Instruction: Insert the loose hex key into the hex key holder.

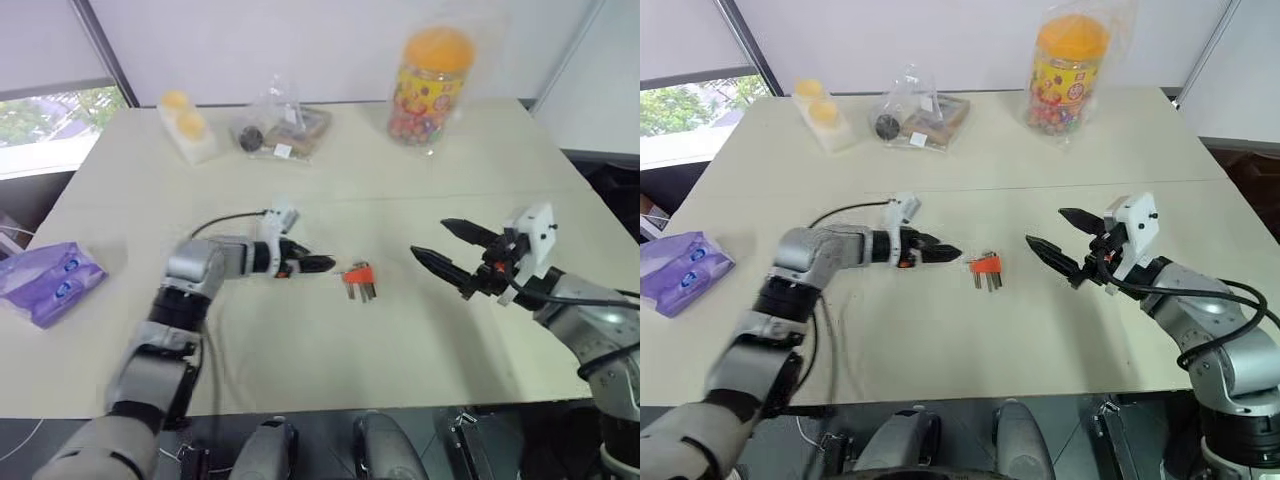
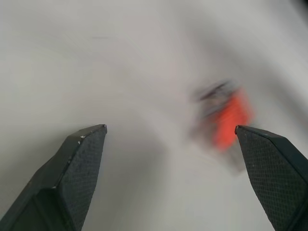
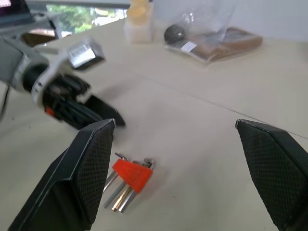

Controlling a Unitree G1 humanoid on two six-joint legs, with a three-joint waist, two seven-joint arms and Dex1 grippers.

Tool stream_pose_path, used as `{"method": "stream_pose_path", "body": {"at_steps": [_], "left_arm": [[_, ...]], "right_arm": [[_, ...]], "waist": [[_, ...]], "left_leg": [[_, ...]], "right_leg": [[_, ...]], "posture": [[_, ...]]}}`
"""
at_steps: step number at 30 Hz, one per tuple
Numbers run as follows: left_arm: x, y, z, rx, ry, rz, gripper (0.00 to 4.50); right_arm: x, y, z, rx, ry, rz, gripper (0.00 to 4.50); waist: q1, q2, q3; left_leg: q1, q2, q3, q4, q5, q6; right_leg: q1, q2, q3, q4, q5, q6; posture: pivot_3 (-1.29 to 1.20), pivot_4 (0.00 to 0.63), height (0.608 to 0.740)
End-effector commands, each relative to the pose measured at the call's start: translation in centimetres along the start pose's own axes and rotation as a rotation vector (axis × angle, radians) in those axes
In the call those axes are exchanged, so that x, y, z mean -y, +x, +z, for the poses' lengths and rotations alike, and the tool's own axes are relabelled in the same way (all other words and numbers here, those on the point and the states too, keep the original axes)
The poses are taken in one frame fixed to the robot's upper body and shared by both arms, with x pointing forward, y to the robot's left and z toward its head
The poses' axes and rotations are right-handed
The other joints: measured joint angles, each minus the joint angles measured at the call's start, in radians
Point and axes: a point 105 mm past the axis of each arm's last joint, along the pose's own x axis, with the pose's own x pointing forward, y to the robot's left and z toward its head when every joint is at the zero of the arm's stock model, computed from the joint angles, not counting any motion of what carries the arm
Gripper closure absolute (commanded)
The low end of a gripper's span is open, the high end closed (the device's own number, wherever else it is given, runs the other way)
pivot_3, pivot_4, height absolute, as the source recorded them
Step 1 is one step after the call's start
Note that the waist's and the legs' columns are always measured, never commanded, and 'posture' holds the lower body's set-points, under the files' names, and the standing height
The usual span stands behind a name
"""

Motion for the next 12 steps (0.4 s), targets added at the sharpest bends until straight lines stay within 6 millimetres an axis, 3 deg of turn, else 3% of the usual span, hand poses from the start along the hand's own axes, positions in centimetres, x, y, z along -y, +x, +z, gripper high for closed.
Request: {"method": "stream_pose_path", "body": {"at_steps": [1,8,12], "left_arm": [[0.8,-2.2,3.1,0.094,0.187,-0.02,0.04],[2.1,-6.3,5.0,0.182,0.408,-0.067,0.04],[4.0,-8.8,5.5,0.273,0.453,-0.159,0.04]], "right_arm": [[0.2,-0.4,0.4,-0.071,-0.139,0.077,0.32],[2.7,-3.1,-2.0,-0.419,-0.455,0.209,0.32],[4.2,-3.8,-0.9,-0.48,-0.577,0.225,0.32]], "waist": [[0.006,-0.001,0.0],[0.022,-0.001,0.001],[0.014,-0.001,0.001]], "left_leg": [[-0.001,0.0,0.0,0.001,0.0,0.0],[-0.003,-0.002,0.0,0.002,-0.001,0.001],[-0.003,0.0,0.0,0.002,-0.001,0.001]], "right_leg": [[0.0,0.0,0.0,0.0,0.0,0.0],[0.0,-0.002,-0.002,-0.002,0.0,0.0],[-0.001,-0.001,-0.002,-0.002,0.0,0.0]], "posture": [[0.0,0.15,0.74],[0.0,0.15,0.74],[0.0,0.15,0.74]]}}
